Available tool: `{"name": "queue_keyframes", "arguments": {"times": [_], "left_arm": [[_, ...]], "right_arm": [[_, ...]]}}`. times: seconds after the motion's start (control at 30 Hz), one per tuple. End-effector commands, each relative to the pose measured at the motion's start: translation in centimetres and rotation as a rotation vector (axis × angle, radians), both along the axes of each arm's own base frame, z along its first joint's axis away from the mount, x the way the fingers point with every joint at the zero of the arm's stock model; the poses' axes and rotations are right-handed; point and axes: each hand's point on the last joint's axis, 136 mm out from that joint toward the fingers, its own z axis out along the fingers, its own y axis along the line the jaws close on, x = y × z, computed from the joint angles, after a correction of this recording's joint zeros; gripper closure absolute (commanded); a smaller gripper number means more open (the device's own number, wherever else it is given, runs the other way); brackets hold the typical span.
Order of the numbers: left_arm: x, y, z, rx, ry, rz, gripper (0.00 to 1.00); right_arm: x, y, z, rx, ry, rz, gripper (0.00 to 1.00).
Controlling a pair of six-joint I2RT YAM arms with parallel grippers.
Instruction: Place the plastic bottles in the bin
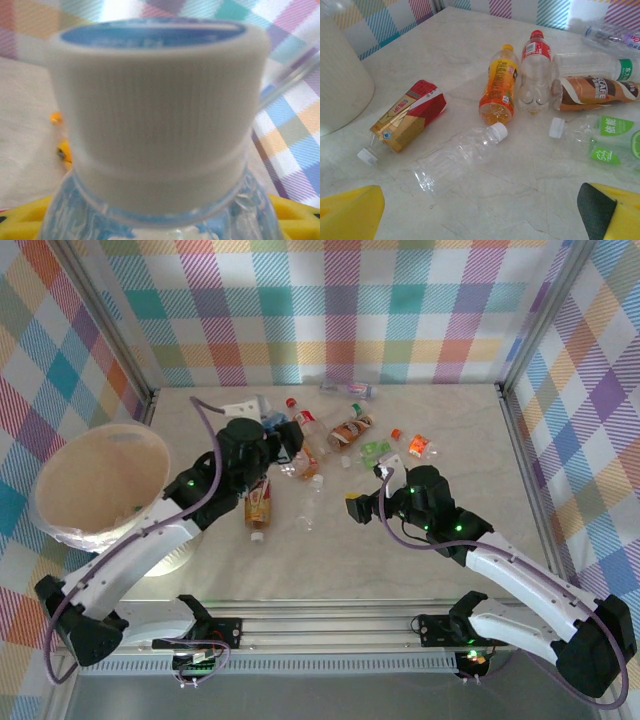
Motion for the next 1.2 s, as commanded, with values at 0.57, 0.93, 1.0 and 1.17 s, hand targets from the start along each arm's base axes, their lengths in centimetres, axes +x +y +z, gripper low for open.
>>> {"name": "queue_keyframes", "arguments": {"times": [0.57,0.93,1.0,1.17], "left_arm": [[-6.2,20.5,10.2,0.378,-0.140,0.702,0.47],[-6.7,29.4,4.4,0.168,0.033,0.884,0.47],[-6.9,30.8,3.3,0.101,0.061,0.903,0.48],[-7.8,34.0,2.0,-0.018,0.096,0.955,0.48]], "right_arm": [[1.7,0.1,0.7,0.029,-0.009,-0.075,0.00],[1.9,0.6,0.6,0.040,0.016,-0.072,0.00],[1.9,0.6,0.6,0.037,0.018,-0.072,0.00],[1.9,0.3,0.3,0.023,0.015,-0.079,0.00]]}}
